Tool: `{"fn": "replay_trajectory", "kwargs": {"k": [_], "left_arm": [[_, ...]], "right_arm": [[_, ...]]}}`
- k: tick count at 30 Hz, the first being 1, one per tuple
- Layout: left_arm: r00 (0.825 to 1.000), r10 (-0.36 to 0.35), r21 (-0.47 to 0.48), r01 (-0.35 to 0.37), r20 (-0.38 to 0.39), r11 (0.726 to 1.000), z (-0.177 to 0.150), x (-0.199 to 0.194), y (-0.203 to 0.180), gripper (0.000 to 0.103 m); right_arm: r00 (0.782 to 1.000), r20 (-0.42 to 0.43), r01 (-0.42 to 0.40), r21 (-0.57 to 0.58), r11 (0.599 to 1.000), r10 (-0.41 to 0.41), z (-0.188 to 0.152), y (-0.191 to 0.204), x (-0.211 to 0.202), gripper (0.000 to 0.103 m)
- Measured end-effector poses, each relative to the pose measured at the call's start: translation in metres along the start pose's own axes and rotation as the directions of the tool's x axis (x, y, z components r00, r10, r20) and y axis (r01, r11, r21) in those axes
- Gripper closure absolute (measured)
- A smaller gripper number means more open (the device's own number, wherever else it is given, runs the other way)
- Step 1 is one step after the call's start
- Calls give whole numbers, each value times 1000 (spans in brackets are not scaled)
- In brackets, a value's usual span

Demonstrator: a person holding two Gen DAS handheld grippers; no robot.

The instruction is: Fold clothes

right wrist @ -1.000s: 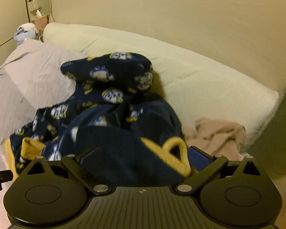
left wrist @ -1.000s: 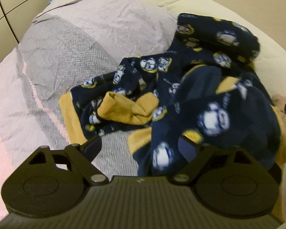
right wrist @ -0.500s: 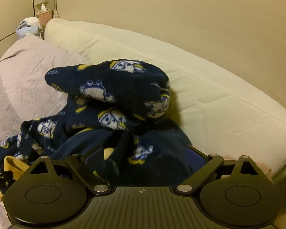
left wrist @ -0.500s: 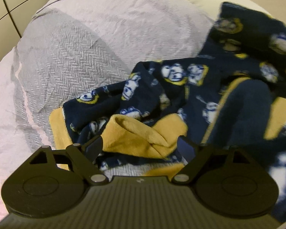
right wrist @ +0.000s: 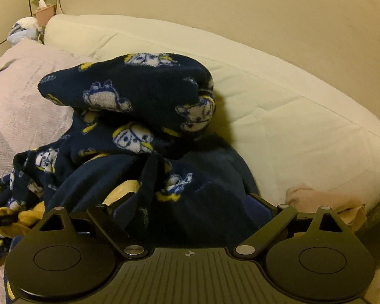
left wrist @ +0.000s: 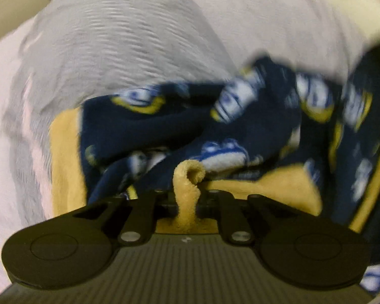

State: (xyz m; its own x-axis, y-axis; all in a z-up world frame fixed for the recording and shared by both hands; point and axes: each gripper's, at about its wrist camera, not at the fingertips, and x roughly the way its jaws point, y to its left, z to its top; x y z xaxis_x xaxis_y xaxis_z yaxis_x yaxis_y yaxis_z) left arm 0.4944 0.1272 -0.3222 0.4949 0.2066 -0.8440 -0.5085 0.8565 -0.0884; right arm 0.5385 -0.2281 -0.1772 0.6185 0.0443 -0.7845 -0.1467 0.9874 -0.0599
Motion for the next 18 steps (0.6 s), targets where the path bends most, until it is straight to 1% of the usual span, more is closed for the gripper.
{"fn": "replay_trajectory", "kwargs": {"k": [1,3,4,7,8,9,10,11,13,15,17,18], "left_arm": [[999,19,-21,-18,42,1000,-3,-16,9,95],[989,90,-55,-84,121,995,-14,-57,37,95],[984,107,-90,-94,143,991,-20,-78,56,95],[964,193,-184,-159,183,970,-44,-150,120,94],[952,230,-218,-185,202,958,-52,-177,140,94],[934,279,-246,-223,223,943,-59,-205,159,94],[914,326,-277,-257,242,926,-66,-232,176,94],[890,376,-317,-289,259,903,-73,-261,193,94],[831,475,-401,-346,289,848,-87,-317,223,94],[764,562,-470,-388,317,793,-105,-370,244,94],[690,641,-536,-419,337,733,-124,-424,264,94],[649,678,-568,-432,343,701,-134,-451,273,94]], "right_arm": [[1000,6,3,-7,1000,-3,1,1,-4,9],[1000,19,6,-11,1000,-6,3,2,-12,9],[1000,24,7,-12,1000,-7,4,3,-15,9],[999,36,3,0,1000,-3,7,4,-27,9],[999,42,0,3,1000,0,8,5,-32,9],[999,52,-10,3,1000,9,9,7,-39,8],[998,62,-19,2,1000,19,10,9,-45,8],[997,72,-28,2,1000,28,11,11,-52,8],[994,96,-55,-13,998,56,11,19,-69,9],[988,121,-88,-38,995,92,10,30,-88,9],[979,136,-144,-74,987,153,6,45,-109,9],[969,136,-191,-104,976,205,2,52,-119,9]]}}
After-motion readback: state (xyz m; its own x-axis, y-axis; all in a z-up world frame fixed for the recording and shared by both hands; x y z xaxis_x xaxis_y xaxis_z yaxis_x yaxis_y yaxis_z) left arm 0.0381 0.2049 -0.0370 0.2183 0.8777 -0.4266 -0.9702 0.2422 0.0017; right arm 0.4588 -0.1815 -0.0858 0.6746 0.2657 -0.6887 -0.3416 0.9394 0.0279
